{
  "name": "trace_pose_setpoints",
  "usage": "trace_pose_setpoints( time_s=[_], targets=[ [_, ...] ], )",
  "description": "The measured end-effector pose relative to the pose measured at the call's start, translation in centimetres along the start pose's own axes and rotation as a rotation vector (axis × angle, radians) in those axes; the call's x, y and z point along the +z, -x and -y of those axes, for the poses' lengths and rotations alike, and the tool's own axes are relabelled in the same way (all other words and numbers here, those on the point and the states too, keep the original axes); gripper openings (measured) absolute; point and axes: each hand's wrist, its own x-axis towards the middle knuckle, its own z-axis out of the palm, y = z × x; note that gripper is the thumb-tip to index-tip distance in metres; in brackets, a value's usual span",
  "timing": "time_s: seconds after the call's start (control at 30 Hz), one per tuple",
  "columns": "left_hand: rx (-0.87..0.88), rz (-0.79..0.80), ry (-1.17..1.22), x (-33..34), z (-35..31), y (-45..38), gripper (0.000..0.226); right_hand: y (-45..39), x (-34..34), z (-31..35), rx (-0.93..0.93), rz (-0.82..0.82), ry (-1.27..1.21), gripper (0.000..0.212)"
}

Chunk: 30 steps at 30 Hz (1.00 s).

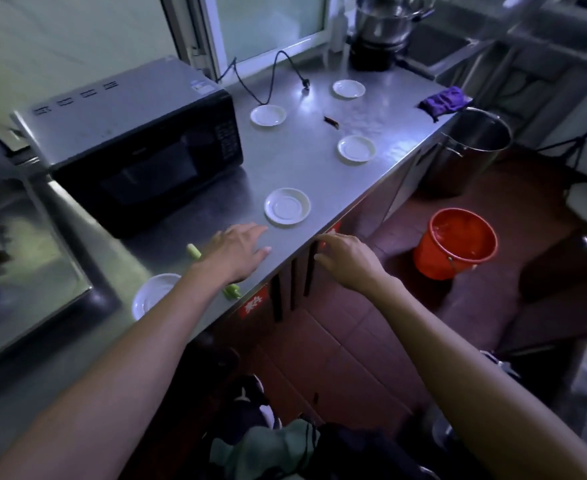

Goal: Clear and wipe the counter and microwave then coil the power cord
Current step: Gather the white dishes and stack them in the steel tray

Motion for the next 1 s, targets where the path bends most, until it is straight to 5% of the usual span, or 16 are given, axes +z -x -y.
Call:
trace_pose_setpoints(
  time_s=[0.33,1.0],
  targets=[
    [0.163,0.070,0.074,2.5,-5.9,-8.9,0.052,-1.6,-0.9,-6.7,0.169,-0.041,-0.031,0.043],
    [0.190,0.111,0.147,0.3,-6.3,-30.0,0.050,-21.1,-7.1,-13.3,0.243,-0.056,-0.031,0.041]
  ],
)
